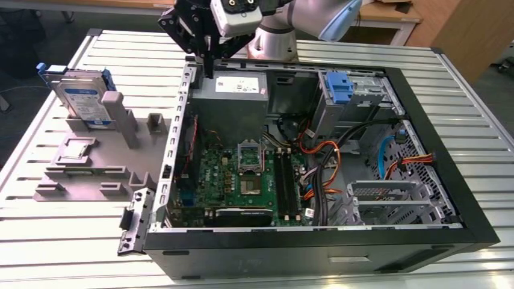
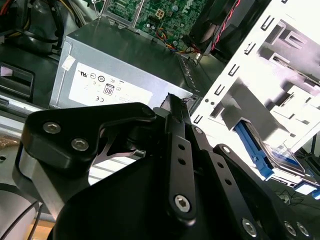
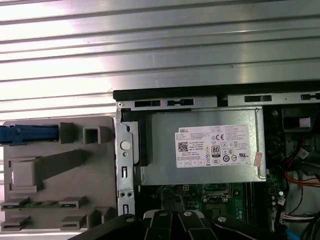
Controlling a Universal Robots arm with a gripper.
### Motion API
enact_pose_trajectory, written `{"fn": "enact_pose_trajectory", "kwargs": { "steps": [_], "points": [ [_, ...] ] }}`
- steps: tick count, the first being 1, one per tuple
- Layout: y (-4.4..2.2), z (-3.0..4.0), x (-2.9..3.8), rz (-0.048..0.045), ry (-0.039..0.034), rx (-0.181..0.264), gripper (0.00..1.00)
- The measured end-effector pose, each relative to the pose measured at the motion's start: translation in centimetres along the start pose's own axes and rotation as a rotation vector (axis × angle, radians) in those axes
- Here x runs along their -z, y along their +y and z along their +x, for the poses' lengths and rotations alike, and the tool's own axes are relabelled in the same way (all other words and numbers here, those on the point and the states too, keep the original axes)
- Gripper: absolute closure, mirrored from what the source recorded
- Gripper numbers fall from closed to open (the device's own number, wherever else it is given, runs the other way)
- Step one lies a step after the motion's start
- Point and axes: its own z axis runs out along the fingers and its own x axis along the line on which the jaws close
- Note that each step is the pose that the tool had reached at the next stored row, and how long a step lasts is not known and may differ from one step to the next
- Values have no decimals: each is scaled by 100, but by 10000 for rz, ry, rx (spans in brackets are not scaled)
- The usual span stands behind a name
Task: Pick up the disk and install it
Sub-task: 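Reach for the disk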
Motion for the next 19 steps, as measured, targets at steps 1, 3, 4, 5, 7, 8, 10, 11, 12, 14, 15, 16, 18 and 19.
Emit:
{"fn": "enact_pose_trajectory", "kwargs": {
  "steps": [1,3,4,5,7,8,10,11,12,14,15,16,18,19],
  "points": [
    [0,1,-1,0,3,-1,90],
    [0,2,-2,1,12,-1,90],
    [-1,11,-10,5,71,-4,90],
    [-2,18,-18,9,130,-6,90],
    [-2,19,-19,11,140,-7,90],
    [-2,20,-20,11,145,-6,90],
    [-2,21,-21,11,154,-7,90],
    [-3,21,-22,12,159,-7,90],
    [-3,22,-23,12,163,-8,90],
    [-3,23,-24,13,173,-8,90],
    [-3,24,-24,14,178,-8,90],
    [-3,24,-25,13,182,-8,90],
    [-3,27,-28,15,201,-9,90],
    [-3,28,-28,16,206,-9,90]
  ]
}}
